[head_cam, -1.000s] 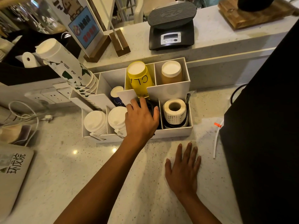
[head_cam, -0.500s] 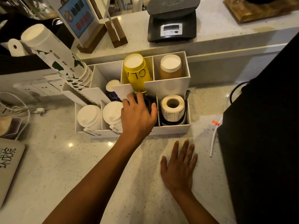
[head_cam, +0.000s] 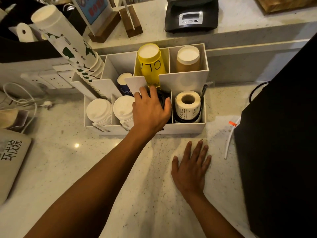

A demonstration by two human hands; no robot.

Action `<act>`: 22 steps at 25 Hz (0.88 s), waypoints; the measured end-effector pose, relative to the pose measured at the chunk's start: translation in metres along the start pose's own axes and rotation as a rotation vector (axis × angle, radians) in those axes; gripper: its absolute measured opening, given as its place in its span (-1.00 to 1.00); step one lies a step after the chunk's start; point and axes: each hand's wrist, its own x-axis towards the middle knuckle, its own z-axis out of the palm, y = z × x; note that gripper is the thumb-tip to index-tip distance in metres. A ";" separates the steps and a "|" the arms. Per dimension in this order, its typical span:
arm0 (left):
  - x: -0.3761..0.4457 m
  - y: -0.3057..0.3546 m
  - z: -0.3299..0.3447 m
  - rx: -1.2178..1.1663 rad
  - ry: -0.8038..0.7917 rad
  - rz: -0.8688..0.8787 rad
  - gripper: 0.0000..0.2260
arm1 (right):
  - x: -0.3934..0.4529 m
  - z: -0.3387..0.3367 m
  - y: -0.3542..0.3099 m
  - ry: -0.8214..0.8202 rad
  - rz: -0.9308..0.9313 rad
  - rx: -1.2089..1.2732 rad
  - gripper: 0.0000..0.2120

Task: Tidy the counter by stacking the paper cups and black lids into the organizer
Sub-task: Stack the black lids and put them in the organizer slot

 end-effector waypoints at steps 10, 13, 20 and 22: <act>0.002 -0.004 -0.030 -0.047 -0.253 -0.023 -0.30 | 0.010 -0.058 -0.005 -0.307 -0.011 -0.001 -0.27; -0.005 -0.016 -0.050 -0.072 -0.286 -0.010 -0.30 | 0.012 -0.093 -0.014 -0.314 -0.102 0.022 -0.39; -0.013 -0.056 -0.123 0.103 -0.283 0.145 -0.34 | 0.024 -0.185 -0.070 -0.202 -0.226 -0.019 -0.58; -0.004 -0.072 -0.156 0.128 -0.311 0.195 -0.36 | 0.030 -0.214 -0.086 -0.159 -0.196 -0.021 -0.64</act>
